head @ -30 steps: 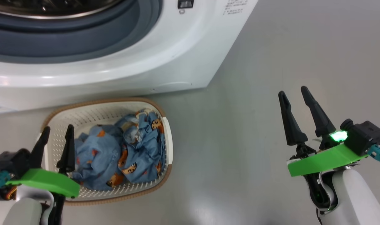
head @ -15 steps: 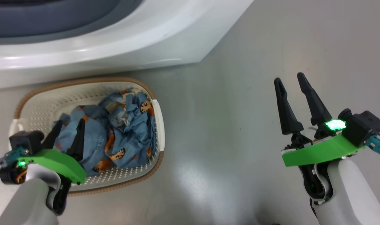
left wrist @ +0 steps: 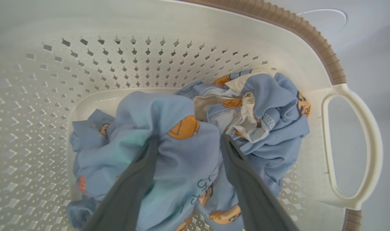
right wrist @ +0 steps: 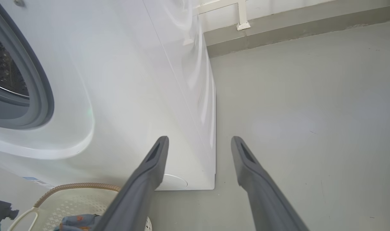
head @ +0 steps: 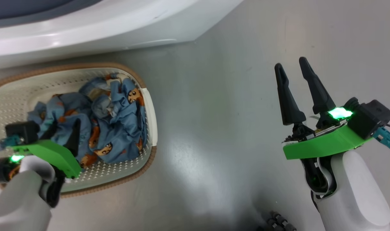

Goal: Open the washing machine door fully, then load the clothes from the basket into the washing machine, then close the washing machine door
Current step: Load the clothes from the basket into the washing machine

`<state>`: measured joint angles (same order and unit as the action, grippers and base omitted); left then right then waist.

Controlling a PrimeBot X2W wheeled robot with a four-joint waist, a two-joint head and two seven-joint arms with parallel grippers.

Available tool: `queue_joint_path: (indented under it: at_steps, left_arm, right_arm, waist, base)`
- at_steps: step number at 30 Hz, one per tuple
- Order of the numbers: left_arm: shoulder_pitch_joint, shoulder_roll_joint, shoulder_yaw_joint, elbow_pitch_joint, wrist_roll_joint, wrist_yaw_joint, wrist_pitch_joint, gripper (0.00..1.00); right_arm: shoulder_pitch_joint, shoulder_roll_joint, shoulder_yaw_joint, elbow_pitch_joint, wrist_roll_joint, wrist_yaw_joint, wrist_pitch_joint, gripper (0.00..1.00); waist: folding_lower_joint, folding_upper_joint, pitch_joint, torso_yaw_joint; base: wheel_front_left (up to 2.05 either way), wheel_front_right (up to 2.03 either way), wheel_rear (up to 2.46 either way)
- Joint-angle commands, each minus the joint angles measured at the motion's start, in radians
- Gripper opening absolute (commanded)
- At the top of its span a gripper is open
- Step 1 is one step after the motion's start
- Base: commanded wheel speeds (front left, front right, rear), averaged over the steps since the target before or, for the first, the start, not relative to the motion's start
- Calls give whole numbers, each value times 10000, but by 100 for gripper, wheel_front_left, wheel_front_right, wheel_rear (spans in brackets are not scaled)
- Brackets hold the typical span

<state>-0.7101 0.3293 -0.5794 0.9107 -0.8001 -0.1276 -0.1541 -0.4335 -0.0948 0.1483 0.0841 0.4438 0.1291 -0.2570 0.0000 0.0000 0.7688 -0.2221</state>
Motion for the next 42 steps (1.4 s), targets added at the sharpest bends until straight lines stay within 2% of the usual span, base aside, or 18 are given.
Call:
queue_joint_path:
  at_steps: [1,12,22,23,24,25,26,34,42]
  left_arm:
    - [-115,449,76,61,-171,-30,49,100]
    - [-903,868,-1244,563,-1302,-30,1041,100]
    - [-1189,881,-1972,1354,-2110,-30,2164,100]
    - [-1221,873,-2039,1399,-2165,-30,2233,93]
    - [-1249,874,-2088,1432,-2217,-30,2227,71]
    - [-1269,872,-2130,1461,-2273,-30,2209,30]
    - [-1280,867,-2167,1464,-2336,-30,2170,0]
    - [-1177,860,-2451,1407,-2800,-30,1465,0]
    - [-679,854,-2760,748,-3489,-30,830,0]
  right_arm:
    - [203,81,210,-220,88,16,-48,100]
    - [83,263,270,-355,46,16,-48,100]
    - [117,337,271,-332,15,16,-48,100]
    - [114,343,268,-320,15,16,-48,100]
    - [109,349,272,-313,15,16,-48,100]
    - [107,355,273,-312,16,16,-48,100]
    - [112,362,273,-308,14,16,-48,100]
    - [179,375,259,-240,-13,16,-48,100]
    - [183,222,344,-75,90,16,-48,100]
  waist:
    - [0,0,270,-163]
    - [0,0,970,-439]
    - [0,0,979,-559]
    - [0,0,963,-559]
    - [0,0,942,-561]
    - [0,0,916,-559]
    - [0,0,887,-552]
    - [0,0,425,-429]
    - [0,0,-375,-135]
  base:
    - [0,0,0]
    - [0,0,0]
    - [0,0,0]
    - [0,0,0]
    - [0,0,0]
    - [0,0,0]
    - [0,0,0]
    - [0,0,0]
    - [0,0,0]
